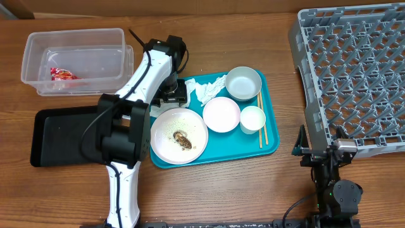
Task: Sort waste into correct bins and load items into the dishwasher
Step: 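Move the left gripper back to the tray and grasp the white tissue, then carry the tissue with the left gripper and drop it in the clear bin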
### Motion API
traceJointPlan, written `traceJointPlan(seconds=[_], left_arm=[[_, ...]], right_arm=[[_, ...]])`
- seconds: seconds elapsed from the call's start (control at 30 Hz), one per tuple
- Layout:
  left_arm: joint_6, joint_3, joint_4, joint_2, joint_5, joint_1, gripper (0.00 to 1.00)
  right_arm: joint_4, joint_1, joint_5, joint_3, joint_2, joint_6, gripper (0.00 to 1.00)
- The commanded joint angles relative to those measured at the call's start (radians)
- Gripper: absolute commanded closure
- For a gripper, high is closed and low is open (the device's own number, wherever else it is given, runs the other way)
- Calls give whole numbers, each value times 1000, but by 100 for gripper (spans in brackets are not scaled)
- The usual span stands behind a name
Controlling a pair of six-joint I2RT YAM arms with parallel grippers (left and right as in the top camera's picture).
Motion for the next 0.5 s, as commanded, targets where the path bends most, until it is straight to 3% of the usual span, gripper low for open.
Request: traceJointPlan(seconds=[0.0,0.27,0.4,0.47], left_arm=[[7,-9,8,-14,-13,-1,31],[-11,-9,40,-14,-9,-1,35],[-31,-12,63,-14,-9,-1,52],[-31,-16,72,-14,-8,-1,73]], right_arm=[[4,-2,6,-11,-10,-3,0],[4,-2,6,-11,-10,-3,0],[4,-2,6,-11,-10,-3,0],[4,-2,6,-11,-10,-3,0]])
